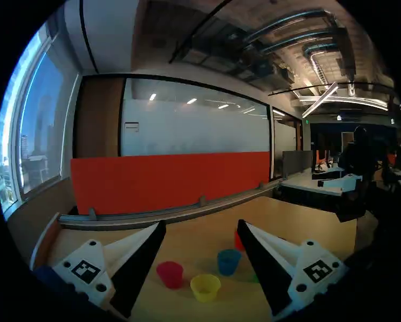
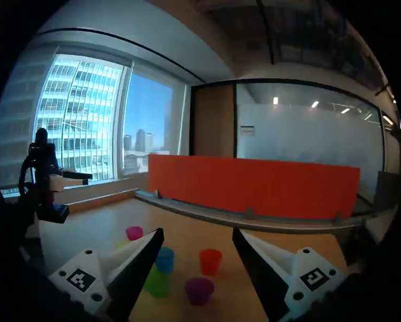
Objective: Pour water
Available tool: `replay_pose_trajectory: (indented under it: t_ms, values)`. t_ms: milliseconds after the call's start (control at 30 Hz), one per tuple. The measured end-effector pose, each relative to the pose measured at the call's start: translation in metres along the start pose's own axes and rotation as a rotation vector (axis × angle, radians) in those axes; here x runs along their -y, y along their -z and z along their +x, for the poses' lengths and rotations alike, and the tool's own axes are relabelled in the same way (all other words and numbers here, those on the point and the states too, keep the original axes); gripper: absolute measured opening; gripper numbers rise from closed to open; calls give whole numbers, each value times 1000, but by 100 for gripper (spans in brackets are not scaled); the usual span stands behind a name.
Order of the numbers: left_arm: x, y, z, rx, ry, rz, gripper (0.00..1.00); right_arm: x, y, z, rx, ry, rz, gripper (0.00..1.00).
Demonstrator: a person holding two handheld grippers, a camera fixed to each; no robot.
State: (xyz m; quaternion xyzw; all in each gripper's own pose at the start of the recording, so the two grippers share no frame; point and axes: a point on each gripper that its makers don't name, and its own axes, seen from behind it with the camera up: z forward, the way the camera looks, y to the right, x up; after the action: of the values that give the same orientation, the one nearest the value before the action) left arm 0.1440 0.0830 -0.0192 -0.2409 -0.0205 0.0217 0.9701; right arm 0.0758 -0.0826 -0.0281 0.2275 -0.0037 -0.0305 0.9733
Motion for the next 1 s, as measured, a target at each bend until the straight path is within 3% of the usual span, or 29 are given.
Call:
replay_pose_trajectory:
  t_ms: [167, 467, 800, 1000]
  values:
    - [-9, 2, -6, 23, -4, -50, 99, 9, -2, 1, 13, 5, 35, 100]
    - [-9, 1, -20, 78, -34, -82, 99, 26, -2, -8, 74, 0, 99, 100]
    - [-15, 3, -57, 162, -21, -138, 99, 33, 1, -41, 178, 29, 131, 100]
    - [-15, 3, -77, 197, -18, -149, 99, 33, 0, -55, 205, 40, 135, 100]
